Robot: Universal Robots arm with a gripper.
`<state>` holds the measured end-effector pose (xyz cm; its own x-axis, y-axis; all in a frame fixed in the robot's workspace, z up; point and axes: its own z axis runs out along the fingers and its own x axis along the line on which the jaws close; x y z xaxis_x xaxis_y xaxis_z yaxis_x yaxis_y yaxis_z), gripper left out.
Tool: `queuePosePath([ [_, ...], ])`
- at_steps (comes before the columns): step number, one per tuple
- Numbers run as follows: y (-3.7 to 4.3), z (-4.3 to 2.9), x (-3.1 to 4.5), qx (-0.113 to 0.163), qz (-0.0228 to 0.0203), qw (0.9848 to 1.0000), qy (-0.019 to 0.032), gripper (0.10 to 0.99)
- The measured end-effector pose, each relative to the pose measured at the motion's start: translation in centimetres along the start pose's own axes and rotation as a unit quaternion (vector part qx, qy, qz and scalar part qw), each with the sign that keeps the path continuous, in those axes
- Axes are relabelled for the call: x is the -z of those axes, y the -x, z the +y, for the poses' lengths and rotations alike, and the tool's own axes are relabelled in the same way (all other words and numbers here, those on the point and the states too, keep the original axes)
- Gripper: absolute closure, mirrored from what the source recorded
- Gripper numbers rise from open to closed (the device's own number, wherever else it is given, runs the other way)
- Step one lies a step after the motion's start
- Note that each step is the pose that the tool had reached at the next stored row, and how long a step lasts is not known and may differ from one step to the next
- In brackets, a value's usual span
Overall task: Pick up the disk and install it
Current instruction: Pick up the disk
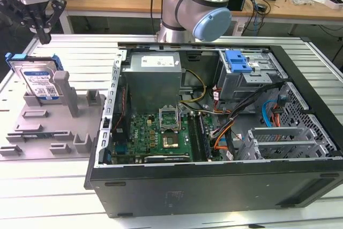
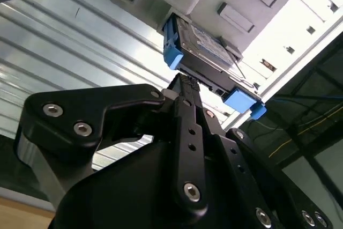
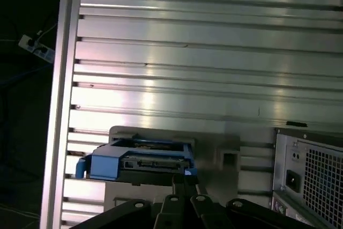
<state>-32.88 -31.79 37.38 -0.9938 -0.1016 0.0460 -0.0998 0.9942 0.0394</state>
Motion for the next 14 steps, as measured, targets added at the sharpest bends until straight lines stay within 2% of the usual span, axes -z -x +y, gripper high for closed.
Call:
queuePosePath([
  [3, 0.00, 0.00, -0.02, 0.033, 0.0014, 0.9994, -0.0020, 0.980],
  [4, 0.00, 0.00, -0.03, 0.048, 0.0020, 0.9988, -0.0028, 0.980],
  [9, 0.00, 0.00, -0.06, 0.090, 0.0037, 0.9959, -0.0051, 0.980],
  [10, 0.00, -0.01, -0.07, 0.102, 0.0041, 0.9947, -0.0057, 0.980],
  [11, 0.00, 0.00, -0.08, 0.117, 0.0047, 0.9931, -0.0064, 0.918],
  [13, 0.00, -0.01, -0.09, 0.131, 0.0052, 0.9914, -0.0071, 0.918],
  [14, 0.00, 0.00, -0.10, 0.140, 0.0056, 0.9901, -0.0075, 0.851],
])
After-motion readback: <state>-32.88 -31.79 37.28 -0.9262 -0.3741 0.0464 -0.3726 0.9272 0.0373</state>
